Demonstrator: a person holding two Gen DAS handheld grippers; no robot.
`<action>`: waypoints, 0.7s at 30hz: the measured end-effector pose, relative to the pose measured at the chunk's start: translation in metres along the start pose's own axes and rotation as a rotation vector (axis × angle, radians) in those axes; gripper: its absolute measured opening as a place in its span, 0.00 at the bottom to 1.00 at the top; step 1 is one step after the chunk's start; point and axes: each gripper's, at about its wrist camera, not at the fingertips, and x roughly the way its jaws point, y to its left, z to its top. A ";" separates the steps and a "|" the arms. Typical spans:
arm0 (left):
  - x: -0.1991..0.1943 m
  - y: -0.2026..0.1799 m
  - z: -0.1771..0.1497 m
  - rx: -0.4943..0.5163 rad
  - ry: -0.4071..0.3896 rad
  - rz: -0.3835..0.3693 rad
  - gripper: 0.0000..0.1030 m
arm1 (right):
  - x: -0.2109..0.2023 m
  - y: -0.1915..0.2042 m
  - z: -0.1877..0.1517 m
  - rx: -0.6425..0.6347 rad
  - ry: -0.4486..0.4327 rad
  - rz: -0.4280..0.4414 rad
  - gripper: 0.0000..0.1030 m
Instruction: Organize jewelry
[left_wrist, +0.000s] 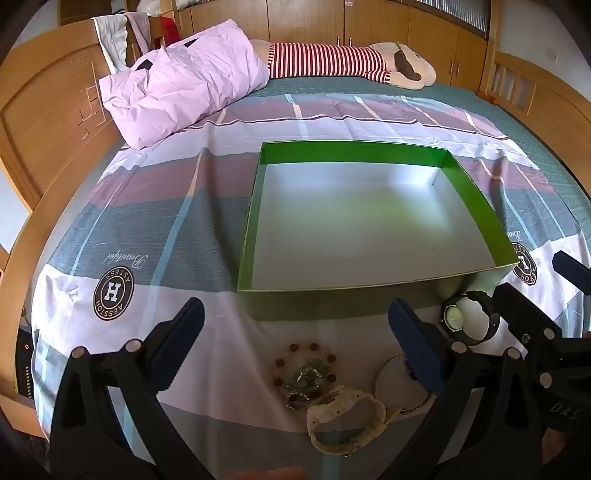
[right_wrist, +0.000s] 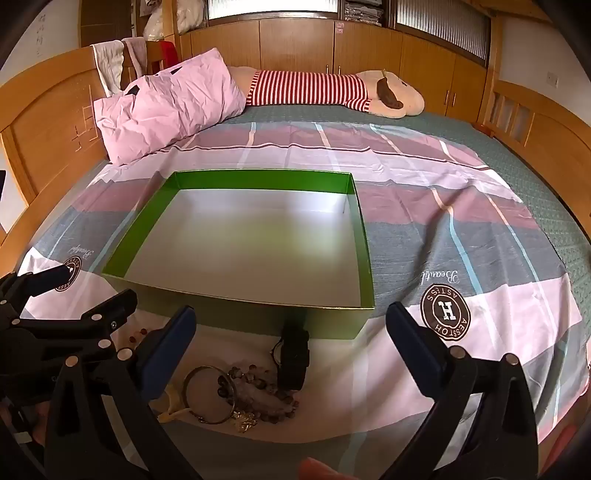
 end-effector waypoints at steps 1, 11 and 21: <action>0.000 0.000 0.000 0.000 0.001 -0.001 0.98 | 0.000 0.000 0.000 -0.002 -0.001 -0.002 0.99; 0.000 0.000 0.000 0.002 0.000 0.001 0.98 | -0.001 0.000 0.001 0.002 -0.006 -0.006 0.99; 0.000 0.000 0.000 0.002 0.002 0.003 0.98 | -0.001 0.003 -0.001 -0.003 -0.010 -0.005 0.99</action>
